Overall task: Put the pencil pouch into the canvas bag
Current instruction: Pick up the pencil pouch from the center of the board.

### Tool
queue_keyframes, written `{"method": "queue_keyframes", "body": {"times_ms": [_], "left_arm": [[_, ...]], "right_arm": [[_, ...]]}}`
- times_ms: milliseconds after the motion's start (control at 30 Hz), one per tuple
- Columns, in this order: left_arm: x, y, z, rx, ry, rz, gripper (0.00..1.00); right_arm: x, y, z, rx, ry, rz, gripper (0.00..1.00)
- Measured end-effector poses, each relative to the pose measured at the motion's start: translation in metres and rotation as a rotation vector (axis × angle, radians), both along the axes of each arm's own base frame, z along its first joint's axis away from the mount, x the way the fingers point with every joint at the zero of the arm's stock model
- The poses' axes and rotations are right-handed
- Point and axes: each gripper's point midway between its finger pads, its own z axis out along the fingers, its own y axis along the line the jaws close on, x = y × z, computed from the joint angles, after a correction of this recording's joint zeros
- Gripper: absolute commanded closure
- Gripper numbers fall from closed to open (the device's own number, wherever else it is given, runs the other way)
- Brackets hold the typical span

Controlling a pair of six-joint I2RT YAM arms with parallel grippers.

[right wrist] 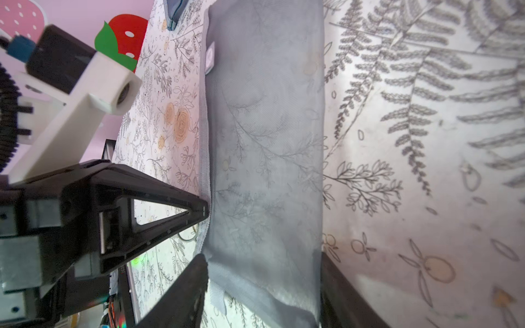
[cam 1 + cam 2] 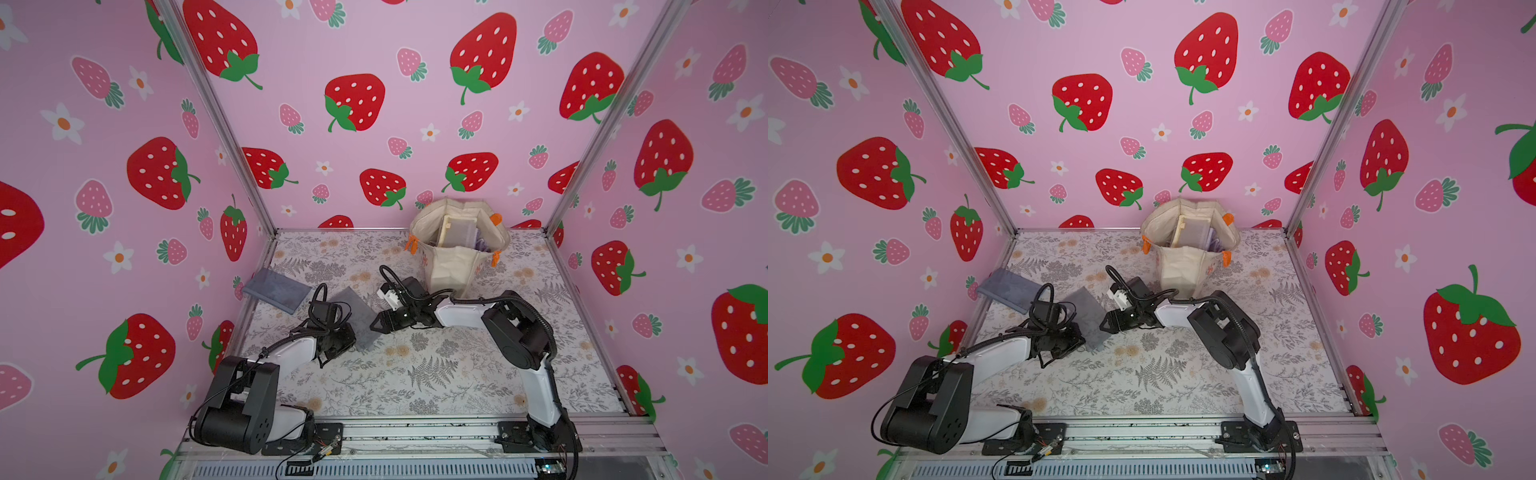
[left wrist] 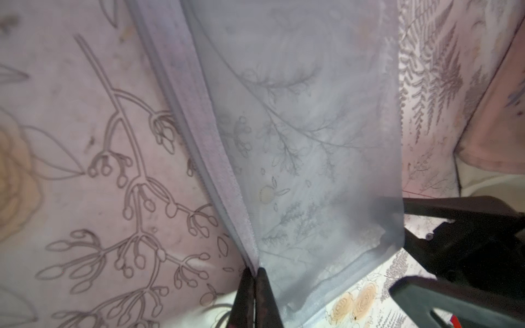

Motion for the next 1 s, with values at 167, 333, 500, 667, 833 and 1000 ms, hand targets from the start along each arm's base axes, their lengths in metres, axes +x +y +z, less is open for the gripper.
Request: {"method": "queue_keyframes", "body": {"times_ms": [167,333,500,667,833,1000], "left_arm": [[-0.005,-0.002,0.004,-0.002,-0.006,-0.007,1.0],[-0.011,-0.009,0.023,-0.004,-0.058,-0.053,1.0],[-0.022,-0.021,0.037,-0.005,-0.089,-0.121,1.0],[-0.032,-0.037,0.044,-0.01,-0.107,-0.188,1.0],[-0.04,-0.049,0.052,-0.02,-0.132,-0.238,1.0],[-0.04,-0.05,0.054,-0.014,-0.146,-0.243,1.0]], "right_arm": [[-0.006,-0.007,0.0,-0.007,0.005,0.0,0.43],[-0.009,-0.013,0.004,-0.013,0.015,-0.006,0.44],[-0.005,-0.014,0.012,0.002,0.014,-0.018,0.47],[-0.002,-0.011,0.02,0.047,0.045,-0.029,0.51],[-0.004,-0.012,0.03,0.114,0.084,-0.048,0.55],[-0.005,-0.012,0.056,0.162,0.072,-0.042,0.61]]}}
